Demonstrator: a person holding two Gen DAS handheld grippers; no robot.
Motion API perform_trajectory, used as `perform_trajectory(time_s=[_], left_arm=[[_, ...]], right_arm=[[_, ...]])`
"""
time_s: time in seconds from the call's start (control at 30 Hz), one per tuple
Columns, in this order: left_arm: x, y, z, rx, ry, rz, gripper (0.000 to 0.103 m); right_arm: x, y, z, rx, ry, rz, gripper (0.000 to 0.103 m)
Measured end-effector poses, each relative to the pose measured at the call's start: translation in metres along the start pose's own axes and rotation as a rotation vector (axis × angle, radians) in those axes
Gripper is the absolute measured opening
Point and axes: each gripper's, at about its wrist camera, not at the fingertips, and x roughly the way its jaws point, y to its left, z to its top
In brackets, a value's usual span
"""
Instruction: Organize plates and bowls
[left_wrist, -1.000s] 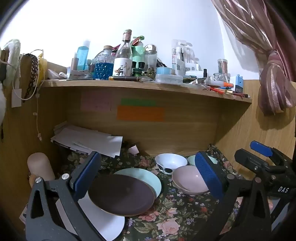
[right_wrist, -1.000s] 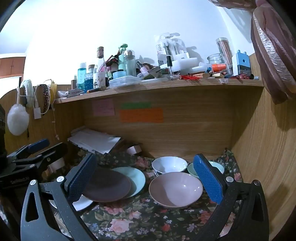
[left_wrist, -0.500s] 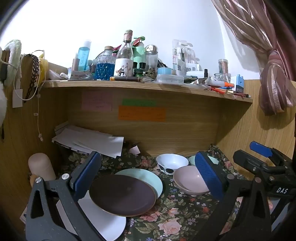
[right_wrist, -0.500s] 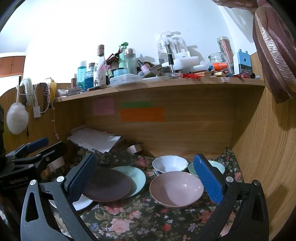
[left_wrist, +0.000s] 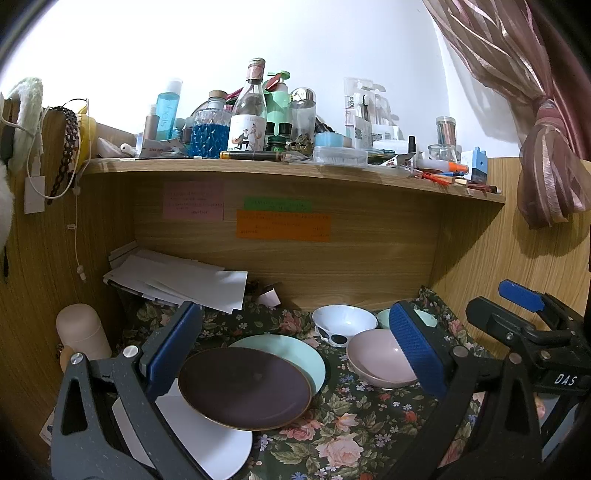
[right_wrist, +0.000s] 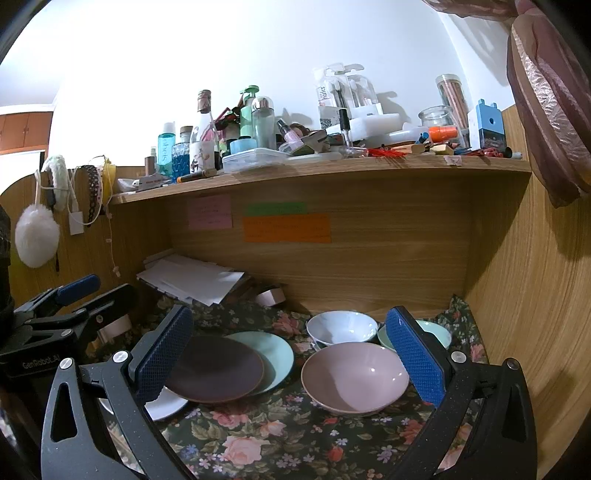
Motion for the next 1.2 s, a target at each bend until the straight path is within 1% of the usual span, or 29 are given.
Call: perform_trajectory(time_s=[1.2], left_arm=[[-0.0002, 0.0011, 0.0020, 0.007, -0.006, 0.002, 0.103]], right_arm=[[-0.0008, 0.0036, 0.0027, 0.011, -0.012, 0.006, 0.103]])
